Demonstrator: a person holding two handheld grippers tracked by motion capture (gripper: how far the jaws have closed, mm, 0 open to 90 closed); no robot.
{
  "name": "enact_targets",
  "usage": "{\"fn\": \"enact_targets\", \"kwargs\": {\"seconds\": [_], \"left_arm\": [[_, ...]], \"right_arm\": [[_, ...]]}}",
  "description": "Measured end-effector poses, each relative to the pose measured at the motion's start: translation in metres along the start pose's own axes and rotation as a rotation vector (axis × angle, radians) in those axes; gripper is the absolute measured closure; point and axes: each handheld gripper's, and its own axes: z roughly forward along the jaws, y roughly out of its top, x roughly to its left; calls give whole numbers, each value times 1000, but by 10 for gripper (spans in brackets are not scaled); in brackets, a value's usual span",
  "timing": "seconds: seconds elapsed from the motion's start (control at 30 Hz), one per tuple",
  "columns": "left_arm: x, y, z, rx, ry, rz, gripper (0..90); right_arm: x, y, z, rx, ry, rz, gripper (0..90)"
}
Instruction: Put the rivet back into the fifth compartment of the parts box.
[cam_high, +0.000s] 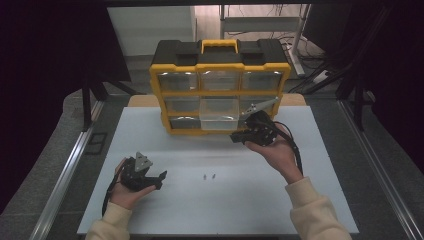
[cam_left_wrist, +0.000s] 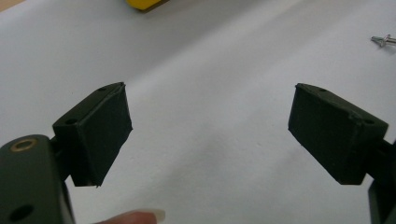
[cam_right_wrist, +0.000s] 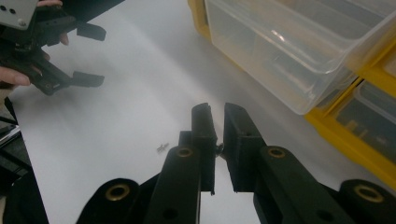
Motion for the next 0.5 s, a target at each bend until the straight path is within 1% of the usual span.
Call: {"fn": "enact_targets", "kwargs": {"seconds": [0.1,0.33,0.5], "left_arm": [[0,0,0,0,0,0,137],[1,-1,0,0,0,-6,137],[2,-1,0,8,0,2,137]], "right_arm": [[0,4,-3,-4,-8,-4,831],[0,17,-7,-19,-10,-12,831],[-3,27,-9,-27,0,-7,831]]}}
